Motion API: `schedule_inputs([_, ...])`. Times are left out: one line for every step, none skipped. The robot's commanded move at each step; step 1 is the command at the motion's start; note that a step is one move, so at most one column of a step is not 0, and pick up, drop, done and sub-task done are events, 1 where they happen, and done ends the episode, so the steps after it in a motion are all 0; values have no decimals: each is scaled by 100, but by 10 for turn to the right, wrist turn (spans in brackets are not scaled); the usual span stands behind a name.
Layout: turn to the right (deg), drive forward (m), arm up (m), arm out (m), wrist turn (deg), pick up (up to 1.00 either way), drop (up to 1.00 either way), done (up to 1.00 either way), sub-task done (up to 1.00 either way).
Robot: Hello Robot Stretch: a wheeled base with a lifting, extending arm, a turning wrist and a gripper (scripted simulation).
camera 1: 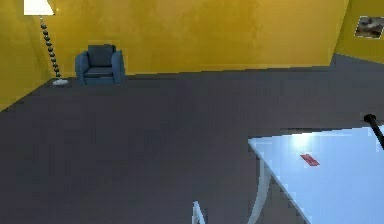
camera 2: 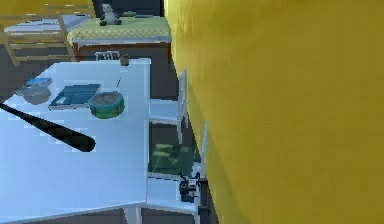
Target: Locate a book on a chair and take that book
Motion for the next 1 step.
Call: schedule_inputs([0,0,0,0,0,0,0,100,0])
